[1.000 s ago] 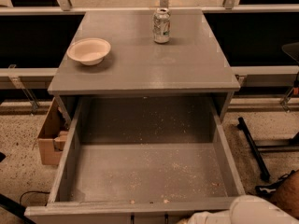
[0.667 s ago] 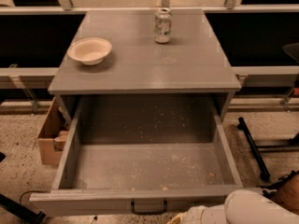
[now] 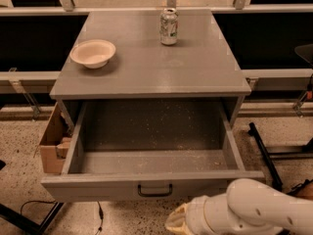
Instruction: Close top drawer
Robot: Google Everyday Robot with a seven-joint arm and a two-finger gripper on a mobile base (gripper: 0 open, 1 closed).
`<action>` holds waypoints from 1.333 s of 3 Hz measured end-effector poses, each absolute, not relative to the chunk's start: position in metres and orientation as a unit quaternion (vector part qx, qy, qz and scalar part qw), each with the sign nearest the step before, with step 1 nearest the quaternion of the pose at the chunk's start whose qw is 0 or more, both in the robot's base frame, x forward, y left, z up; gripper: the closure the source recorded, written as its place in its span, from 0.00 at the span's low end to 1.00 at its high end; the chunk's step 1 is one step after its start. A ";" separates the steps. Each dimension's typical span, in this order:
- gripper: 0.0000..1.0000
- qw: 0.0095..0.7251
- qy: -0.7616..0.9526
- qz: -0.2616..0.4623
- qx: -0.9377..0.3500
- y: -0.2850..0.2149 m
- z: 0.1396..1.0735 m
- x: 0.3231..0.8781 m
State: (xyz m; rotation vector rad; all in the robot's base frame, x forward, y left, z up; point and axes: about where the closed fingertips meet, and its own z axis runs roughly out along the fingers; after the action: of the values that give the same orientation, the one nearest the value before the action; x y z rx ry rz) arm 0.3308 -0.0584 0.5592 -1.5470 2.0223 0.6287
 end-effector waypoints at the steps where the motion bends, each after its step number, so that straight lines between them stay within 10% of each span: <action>1: 1.00 0.269 0.741 0.231 -0.570 -0.052 0.557 0.375; 4: 1.00 0.290 0.727 0.218 -0.582 -0.045 0.560 0.449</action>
Offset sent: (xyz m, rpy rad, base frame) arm 0.1362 0.0090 0.0050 0.0251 -0.0680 -0.0260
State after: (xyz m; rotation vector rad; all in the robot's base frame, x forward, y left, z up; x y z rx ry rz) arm 0.4490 -0.0450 0.5600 -1.5538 1.9404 0.5823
